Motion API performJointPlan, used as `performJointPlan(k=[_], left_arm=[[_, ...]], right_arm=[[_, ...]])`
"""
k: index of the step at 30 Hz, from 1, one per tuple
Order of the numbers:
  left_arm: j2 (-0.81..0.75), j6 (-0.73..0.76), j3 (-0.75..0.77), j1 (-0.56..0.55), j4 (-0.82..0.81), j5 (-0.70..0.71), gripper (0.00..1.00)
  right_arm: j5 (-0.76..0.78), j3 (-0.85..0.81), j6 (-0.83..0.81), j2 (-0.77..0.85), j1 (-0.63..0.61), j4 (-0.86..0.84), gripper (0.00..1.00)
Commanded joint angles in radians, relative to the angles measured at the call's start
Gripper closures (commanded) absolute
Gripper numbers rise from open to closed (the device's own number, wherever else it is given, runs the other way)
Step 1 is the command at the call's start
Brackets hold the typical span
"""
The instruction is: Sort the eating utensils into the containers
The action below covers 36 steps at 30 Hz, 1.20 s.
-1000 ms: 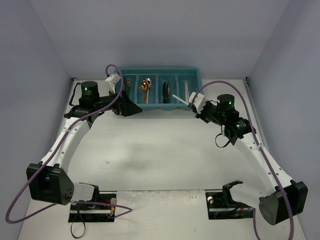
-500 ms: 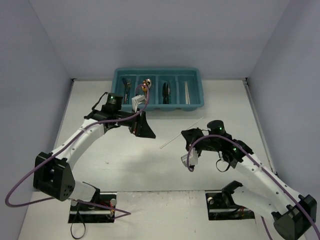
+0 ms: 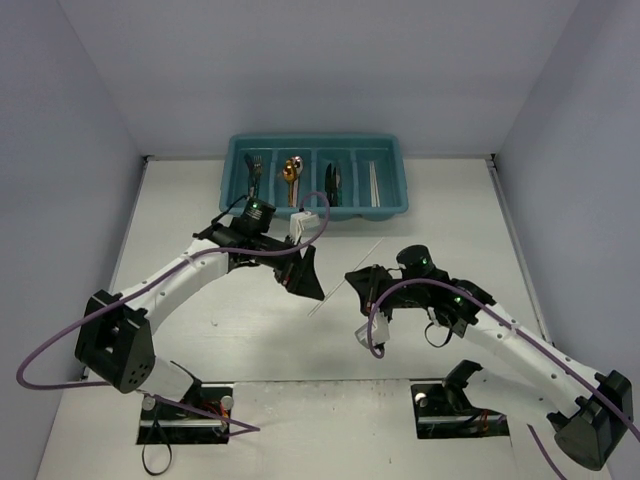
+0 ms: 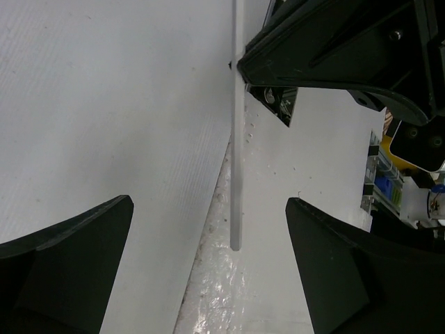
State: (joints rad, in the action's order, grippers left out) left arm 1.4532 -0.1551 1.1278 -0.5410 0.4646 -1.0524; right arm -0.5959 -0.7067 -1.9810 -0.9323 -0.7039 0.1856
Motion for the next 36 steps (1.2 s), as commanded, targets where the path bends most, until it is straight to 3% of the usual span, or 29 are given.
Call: performJointPlan(k=[1, 7, 11, 15, 16, 19, 21, 25, 29, 32, 36], left_arm=[[-0.014, 0.046, 0.027, -0.046, -0.012, -0.003, 0.15], [-0.028, 0.055, -0.002, -0.079, -0.012, 0.000, 0.32], [-0.024, 0.055, -0.008, -0.080, -0.012, 0.002, 0.55], [-0.024, 0.053, -0.004, -0.080, -0.020, 0.015, 0.88], [-0.025, 0.051, 0.000, -0.080, -0.022, 0.018, 0.93], [-0.034, 0.045, 0.018, -0.071, -0.023, 0.028, 1.00], [-0.048, 0.049, 0.037, -0.054, -0.023, 0.032, 1.00], [-0.088, 0.049, 0.086, 0.024, -0.037, 0.040, 1.00], [-0.128, -0.051, 0.084, 0.181, -0.158, 0.036, 1.00], [-0.165, -0.152, 0.044, 0.236, -0.301, 0.055, 1.00], [-0.196, -0.296, -0.038, 0.254, -0.543, 0.034, 1.00]], right_arm=[[-0.002, -0.068, -0.084, -0.026, -0.009, -0.041, 1.00], [-0.010, -0.086, -0.096, -0.045, -0.011, -0.043, 1.00], [-0.013, -0.096, -0.102, -0.051, -0.014, -0.043, 1.00], [-0.020, -0.103, -0.101, -0.042, -0.021, -0.044, 0.99], [-0.021, -0.103, -0.098, -0.040, -0.022, -0.045, 0.92], [-0.010, -0.111, -0.047, -0.026, -0.024, -0.047, 0.38], [0.028, -0.129, 0.013, -0.013, -0.033, -0.047, 0.21], [0.094, -0.149, 0.238, 0.051, -0.045, -0.044, 0.17], [0.107, -0.181, 0.632, 0.111, -0.045, -0.047, 0.21], [0.131, -0.242, 1.037, 0.067, -0.046, -0.060, 0.23], [0.187, -0.402, 1.586, -0.149, -0.029, -0.064, 0.25]])
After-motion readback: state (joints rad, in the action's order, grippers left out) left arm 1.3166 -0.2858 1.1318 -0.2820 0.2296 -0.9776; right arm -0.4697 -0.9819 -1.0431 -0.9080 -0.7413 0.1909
